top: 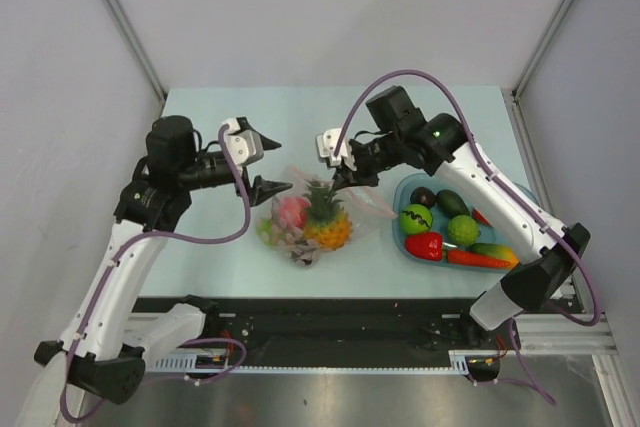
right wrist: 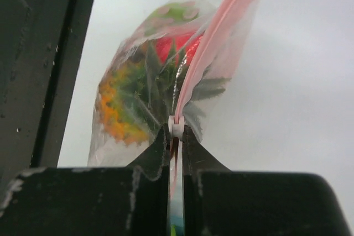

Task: Place the food in the zip-top bag and seal the zipper
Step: Zip the zipper food storage bag at the center of the board.

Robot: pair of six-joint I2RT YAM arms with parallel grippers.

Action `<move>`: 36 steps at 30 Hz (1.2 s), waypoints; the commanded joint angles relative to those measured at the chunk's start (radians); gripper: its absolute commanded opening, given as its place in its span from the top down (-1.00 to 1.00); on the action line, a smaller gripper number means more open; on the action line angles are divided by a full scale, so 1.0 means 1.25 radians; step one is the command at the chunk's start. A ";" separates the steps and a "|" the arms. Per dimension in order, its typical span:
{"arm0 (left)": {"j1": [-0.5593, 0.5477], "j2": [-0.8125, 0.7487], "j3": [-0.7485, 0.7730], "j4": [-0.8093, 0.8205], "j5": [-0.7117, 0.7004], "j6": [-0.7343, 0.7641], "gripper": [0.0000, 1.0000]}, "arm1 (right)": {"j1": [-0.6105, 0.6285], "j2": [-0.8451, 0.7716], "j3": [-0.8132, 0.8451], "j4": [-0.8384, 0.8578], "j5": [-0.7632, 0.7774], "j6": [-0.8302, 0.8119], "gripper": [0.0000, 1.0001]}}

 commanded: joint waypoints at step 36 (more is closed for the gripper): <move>-0.051 -0.021 -0.026 -0.098 -0.172 0.122 1.00 | 0.014 0.059 0.133 -0.028 0.048 -0.002 1.00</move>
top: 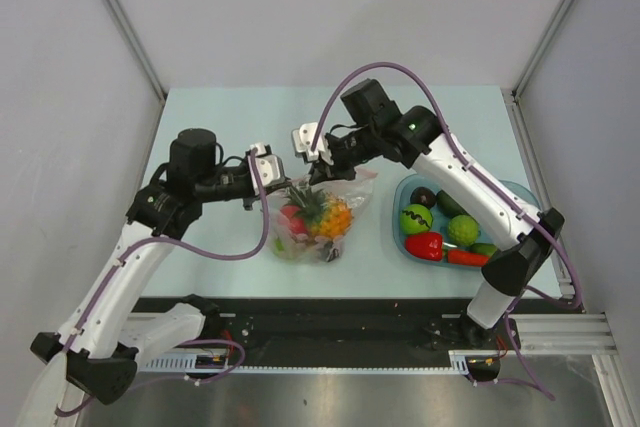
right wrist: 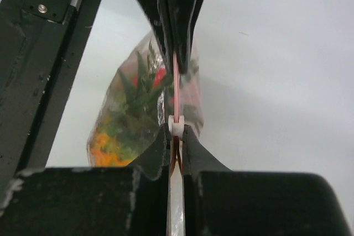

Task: Place the food in the zip-top bag and seal the zipper
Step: Zip the zipper food storage bag at the center of the board.

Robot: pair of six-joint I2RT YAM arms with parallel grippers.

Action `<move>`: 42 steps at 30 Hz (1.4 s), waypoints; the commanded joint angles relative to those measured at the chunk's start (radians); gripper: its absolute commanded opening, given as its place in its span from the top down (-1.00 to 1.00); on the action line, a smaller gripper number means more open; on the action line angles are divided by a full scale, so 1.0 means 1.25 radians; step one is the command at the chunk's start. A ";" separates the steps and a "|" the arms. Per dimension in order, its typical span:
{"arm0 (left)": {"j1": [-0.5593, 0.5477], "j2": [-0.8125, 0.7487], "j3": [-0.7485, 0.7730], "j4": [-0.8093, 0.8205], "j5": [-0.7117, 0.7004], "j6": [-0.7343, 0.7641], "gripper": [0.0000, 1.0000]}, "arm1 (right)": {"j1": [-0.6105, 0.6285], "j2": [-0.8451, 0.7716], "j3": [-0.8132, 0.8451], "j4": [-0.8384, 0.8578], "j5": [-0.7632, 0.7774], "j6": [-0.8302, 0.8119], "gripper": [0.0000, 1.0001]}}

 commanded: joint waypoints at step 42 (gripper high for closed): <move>0.076 -0.104 -0.038 0.072 0.061 -0.281 1.00 | -0.103 -0.301 -0.164 -0.051 0.183 0.058 1.00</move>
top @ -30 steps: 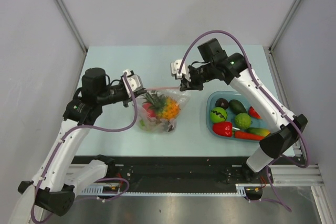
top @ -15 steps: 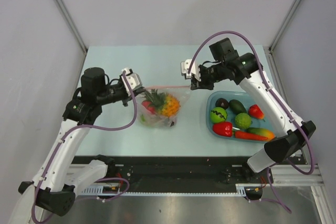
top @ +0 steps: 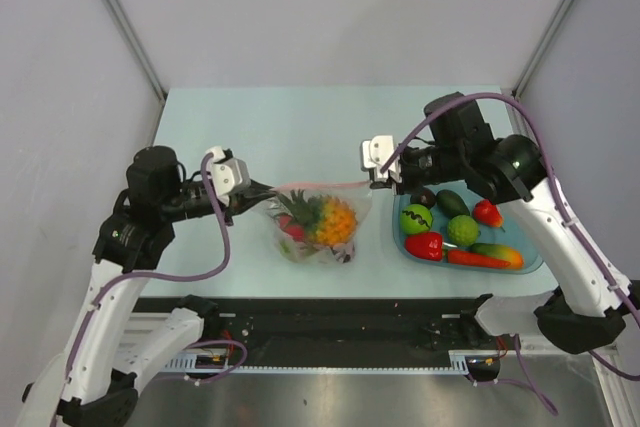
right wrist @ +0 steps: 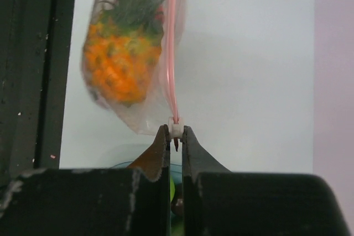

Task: Place the food in the zip-top bag and seal the zipper
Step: Zip the zipper food storage bag at the center of the board, then place the zipper food storage bag at the center of the board.

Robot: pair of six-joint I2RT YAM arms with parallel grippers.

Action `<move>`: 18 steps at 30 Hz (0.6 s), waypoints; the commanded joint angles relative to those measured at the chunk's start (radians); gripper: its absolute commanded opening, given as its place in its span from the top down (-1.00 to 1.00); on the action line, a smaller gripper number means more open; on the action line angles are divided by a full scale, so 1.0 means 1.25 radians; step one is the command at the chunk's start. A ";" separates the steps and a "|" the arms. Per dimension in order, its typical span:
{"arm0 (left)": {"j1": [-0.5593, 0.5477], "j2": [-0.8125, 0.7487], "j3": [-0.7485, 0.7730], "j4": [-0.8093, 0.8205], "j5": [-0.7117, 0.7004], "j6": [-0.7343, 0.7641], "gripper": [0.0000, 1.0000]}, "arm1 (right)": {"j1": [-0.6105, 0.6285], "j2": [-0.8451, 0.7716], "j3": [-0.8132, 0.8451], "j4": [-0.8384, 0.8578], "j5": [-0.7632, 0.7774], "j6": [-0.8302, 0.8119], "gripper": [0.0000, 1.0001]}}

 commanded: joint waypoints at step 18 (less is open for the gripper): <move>0.021 0.598 0.034 0.530 -0.344 -0.257 1.00 | -0.246 0.595 0.144 0.367 0.021 0.041 1.00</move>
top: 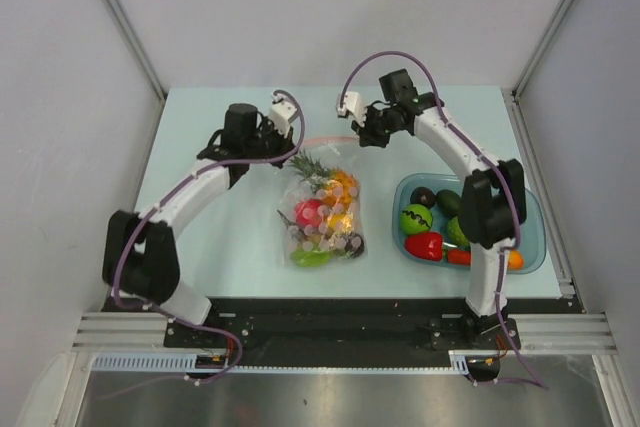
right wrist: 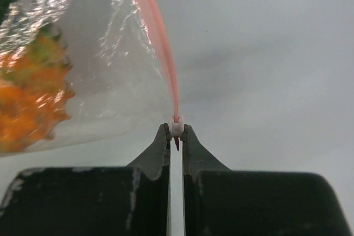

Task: Place the food in the zip-top bag and seal the zipper
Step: Place the zipper food storage bag at the center of the board, then reset both arms

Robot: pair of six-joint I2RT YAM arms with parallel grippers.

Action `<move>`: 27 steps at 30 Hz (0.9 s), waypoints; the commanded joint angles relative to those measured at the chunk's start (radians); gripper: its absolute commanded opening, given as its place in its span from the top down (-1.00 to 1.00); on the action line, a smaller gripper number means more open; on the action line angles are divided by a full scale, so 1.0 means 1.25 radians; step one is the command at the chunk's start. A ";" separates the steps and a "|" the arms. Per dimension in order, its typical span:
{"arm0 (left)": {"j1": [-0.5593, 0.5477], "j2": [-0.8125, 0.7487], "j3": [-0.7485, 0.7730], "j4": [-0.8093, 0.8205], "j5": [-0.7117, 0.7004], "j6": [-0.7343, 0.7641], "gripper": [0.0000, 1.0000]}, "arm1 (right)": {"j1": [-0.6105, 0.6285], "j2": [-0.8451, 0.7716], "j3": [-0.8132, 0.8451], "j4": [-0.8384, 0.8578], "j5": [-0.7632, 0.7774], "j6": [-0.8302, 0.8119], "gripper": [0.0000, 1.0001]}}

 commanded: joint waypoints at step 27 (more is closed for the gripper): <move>0.244 0.081 0.405 -0.263 0.109 -0.164 -0.99 | -0.156 -0.059 0.160 0.187 -0.152 0.585 -0.99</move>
